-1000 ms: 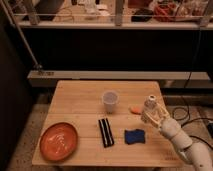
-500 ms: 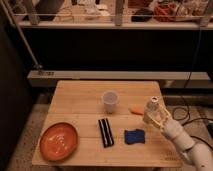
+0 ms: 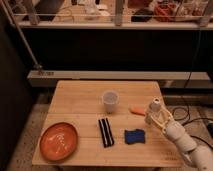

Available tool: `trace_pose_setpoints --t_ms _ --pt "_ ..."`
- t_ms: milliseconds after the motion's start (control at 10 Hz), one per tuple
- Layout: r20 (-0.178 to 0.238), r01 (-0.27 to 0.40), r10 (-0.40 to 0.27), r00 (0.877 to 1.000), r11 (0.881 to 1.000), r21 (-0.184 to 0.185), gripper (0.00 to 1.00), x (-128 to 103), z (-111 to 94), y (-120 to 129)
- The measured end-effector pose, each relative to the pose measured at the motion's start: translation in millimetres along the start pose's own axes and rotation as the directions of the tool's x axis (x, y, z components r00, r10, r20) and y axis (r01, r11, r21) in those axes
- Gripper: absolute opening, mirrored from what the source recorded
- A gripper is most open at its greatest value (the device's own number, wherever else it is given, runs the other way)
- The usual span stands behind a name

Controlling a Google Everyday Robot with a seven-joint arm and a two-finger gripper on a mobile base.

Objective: Stand the bottle upright

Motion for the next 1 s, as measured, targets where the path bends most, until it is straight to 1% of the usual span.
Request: trace_pose_setpoints --t_ms 400,800,1000 --pt "-0.009 -0.001 0.001 1.000 0.999 0.036 0.06 2 -20 -7" --pt "0.000 -0.034 0.034 0.999 0.999 0.037 0.06 17 -30 -10" --pt "-0.009 -0.053 0.054 0.999 0.998 0.034 0.06 27 -31 -12"
